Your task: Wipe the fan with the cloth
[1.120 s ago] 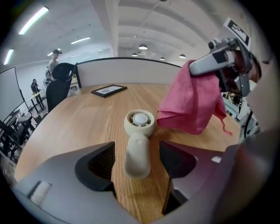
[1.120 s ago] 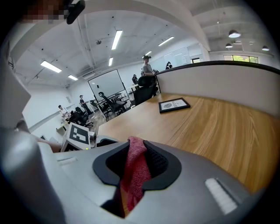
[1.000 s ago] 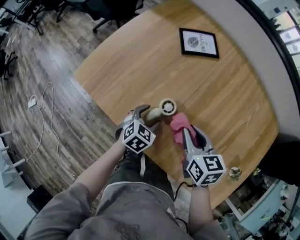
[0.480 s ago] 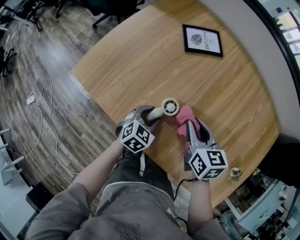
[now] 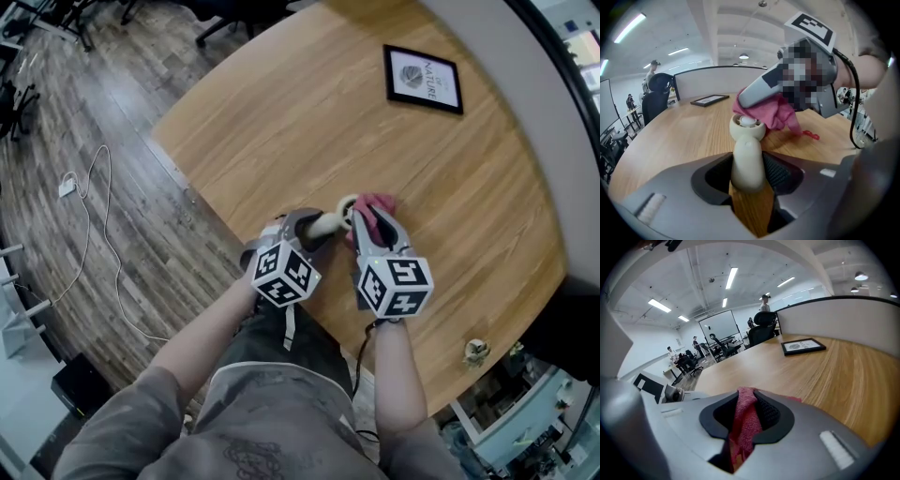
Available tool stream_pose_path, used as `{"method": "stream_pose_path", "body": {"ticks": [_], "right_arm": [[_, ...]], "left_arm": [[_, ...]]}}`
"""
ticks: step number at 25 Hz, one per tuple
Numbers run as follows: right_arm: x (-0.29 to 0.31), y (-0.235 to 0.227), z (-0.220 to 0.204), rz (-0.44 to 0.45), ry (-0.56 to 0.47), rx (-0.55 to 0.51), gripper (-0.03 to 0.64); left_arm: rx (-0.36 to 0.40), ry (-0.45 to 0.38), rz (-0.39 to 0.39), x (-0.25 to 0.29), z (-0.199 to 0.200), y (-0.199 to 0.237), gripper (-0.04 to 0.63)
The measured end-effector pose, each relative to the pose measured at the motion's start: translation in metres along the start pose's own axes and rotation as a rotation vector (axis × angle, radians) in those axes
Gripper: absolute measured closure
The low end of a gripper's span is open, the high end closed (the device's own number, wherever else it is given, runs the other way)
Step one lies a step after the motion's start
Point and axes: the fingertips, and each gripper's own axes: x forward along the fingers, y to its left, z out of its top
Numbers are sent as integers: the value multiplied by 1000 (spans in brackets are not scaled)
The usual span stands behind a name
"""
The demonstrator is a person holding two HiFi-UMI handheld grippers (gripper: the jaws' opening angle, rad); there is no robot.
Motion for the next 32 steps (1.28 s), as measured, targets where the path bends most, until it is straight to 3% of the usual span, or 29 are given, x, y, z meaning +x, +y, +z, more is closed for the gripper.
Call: {"method": "stream_pose_path", "body": {"ticks": [12, 15, 18, 21, 28, 32], "right_arm": [[19, 78, -38, 259, 173, -126, 546], [14, 78, -44, 294, 235, -222, 546], [7, 65, -46, 280, 281, -296, 545], [0, 49, -36, 240, 246, -273, 545], [-9, -33, 4, -67, 43, -107, 545], [4, -10, 0, 17, 43, -96, 546]], "left_arm": [[-14, 15, -19, 0, -1, 1, 402], [-12, 12, -17, 0, 0, 1, 402], [-18, 14, -22, 0, 0, 1, 402], [-23, 16, -31, 0, 1, 0, 402], [-24, 22, -35, 1, 0, 0, 402], [-23, 21, -37, 1, -1, 1, 402]]}}
